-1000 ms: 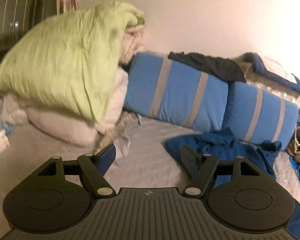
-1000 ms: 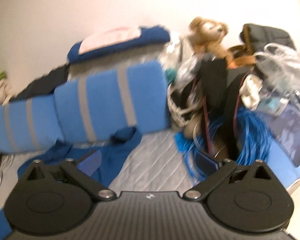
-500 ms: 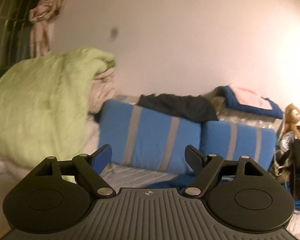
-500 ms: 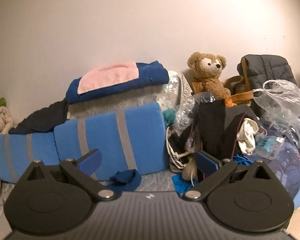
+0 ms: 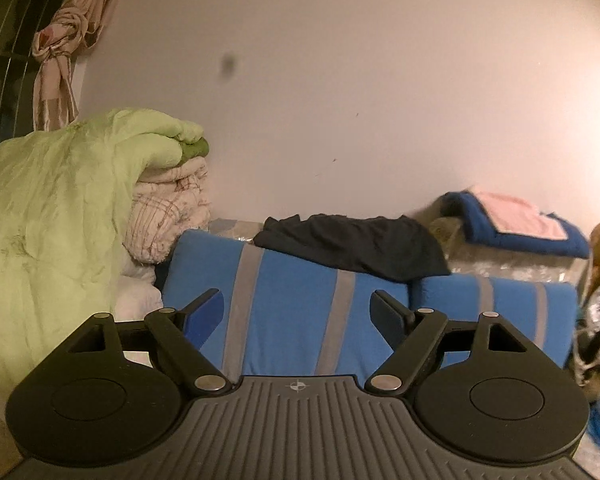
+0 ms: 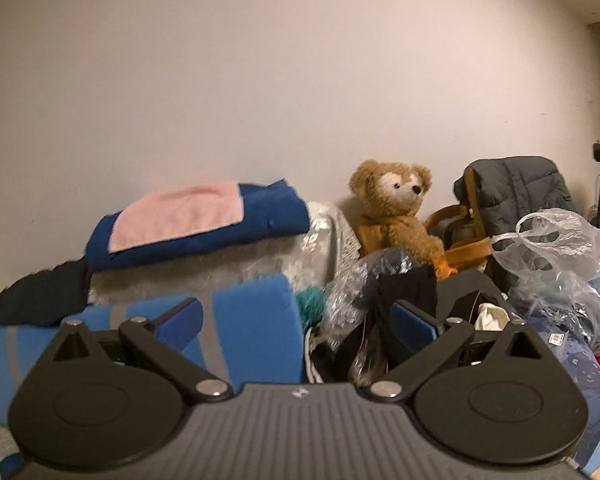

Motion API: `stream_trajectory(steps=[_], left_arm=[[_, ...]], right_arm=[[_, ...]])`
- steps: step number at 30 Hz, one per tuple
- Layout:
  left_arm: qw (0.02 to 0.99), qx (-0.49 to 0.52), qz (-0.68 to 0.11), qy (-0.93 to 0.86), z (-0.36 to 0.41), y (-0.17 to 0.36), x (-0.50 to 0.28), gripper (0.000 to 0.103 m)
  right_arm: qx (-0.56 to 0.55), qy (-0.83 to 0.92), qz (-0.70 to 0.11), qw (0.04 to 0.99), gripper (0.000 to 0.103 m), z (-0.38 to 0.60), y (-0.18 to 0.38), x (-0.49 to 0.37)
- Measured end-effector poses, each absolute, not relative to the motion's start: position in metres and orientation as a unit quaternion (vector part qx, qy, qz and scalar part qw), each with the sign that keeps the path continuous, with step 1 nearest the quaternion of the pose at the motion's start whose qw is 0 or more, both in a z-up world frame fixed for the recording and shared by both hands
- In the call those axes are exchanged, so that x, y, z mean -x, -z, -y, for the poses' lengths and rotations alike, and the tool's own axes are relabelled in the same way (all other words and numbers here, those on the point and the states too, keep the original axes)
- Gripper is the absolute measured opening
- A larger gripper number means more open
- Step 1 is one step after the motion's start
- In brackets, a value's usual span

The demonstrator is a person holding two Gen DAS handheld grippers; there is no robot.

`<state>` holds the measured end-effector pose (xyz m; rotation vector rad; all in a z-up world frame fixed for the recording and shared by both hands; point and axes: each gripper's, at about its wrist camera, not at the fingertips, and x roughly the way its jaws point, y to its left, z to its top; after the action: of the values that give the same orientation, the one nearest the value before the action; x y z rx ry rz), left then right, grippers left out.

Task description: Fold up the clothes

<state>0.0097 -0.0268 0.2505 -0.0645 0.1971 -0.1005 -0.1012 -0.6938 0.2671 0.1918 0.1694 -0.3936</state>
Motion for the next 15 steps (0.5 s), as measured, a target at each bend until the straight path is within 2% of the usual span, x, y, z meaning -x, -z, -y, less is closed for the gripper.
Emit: stream_trajectory(steps=[5,15], left_arm=[[0.989,0.032,-0.133,0.055,0.057,-0.207,-0.034,0.081],[0.972,0.022,-0.207,0.11,0.13,-0.123,-0.063,0.081]], right_arm=[[-0.081,0.192,-0.085,0.974,0.103,0.682,-0.239,0.082],[-0.044,0.134,-0.183,0.973,0.103,0.625,-0.154,0.03]])
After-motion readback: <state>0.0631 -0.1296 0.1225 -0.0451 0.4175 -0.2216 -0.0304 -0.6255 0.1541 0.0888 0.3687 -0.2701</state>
